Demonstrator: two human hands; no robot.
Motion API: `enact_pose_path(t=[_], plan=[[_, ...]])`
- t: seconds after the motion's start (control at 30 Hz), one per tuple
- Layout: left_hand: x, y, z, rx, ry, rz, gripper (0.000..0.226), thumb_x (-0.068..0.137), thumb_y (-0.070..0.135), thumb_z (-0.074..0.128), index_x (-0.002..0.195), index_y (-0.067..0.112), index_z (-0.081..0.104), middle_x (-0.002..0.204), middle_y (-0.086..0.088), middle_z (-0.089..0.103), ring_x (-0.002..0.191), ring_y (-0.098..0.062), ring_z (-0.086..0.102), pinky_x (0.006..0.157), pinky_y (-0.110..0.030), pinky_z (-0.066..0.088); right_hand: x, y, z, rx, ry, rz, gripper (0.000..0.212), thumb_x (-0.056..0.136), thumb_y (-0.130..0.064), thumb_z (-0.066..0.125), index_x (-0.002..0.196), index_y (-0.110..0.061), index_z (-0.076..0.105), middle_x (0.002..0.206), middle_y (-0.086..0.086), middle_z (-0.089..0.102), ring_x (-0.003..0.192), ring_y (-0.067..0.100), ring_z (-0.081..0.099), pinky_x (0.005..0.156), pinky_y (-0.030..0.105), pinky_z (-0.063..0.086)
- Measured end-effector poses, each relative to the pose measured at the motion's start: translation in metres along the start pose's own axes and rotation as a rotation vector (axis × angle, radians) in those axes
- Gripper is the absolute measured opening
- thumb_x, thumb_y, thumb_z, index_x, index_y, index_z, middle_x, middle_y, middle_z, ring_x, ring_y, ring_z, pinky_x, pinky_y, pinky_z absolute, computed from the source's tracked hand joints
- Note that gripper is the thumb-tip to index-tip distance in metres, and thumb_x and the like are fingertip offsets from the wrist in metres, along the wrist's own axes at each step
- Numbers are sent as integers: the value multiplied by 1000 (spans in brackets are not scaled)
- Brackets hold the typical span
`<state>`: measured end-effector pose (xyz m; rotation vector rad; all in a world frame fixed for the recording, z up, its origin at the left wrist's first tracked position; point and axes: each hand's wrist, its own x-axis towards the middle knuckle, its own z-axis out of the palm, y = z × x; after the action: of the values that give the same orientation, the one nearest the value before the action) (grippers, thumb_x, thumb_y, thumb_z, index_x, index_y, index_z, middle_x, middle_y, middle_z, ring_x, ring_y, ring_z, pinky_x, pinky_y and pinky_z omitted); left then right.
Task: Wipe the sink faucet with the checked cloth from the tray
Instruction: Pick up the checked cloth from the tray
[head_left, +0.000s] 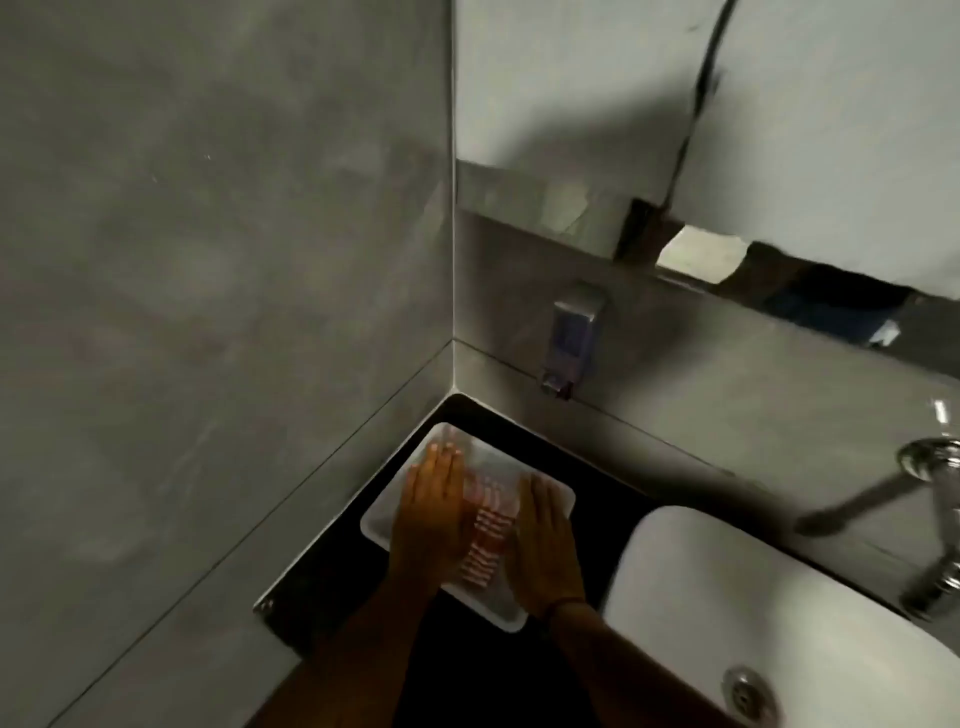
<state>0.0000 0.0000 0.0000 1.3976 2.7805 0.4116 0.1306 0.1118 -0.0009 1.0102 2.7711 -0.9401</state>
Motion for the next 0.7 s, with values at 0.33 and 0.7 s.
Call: enact_pose_path(t=[0.33, 0.7], plan=[[67, -42, 85, -102, -508, -505, 58, 100, 32, 56, 147, 8, 34, 146, -18, 48, 131, -39, 49, 105, -51, 48, 106, 2, 77, 202, -107, 777, 83, 109, -35, 47, 171, -13, -4, 179, 18, 6, 158, 41, 32, 126, 48, 34], [92, -68, 52, -1091, -646, -615, 26, 99, 24, 59, 123, 24, 69, 119, -9, 77, 101, -26, 76, 97, -50, 60, 106, 0, 45, 969, 39, 753, 18, 97, -9, 62, 106, -3, 76, 106, 28, 77, 104, 50, 72, 79, 44, 61]])
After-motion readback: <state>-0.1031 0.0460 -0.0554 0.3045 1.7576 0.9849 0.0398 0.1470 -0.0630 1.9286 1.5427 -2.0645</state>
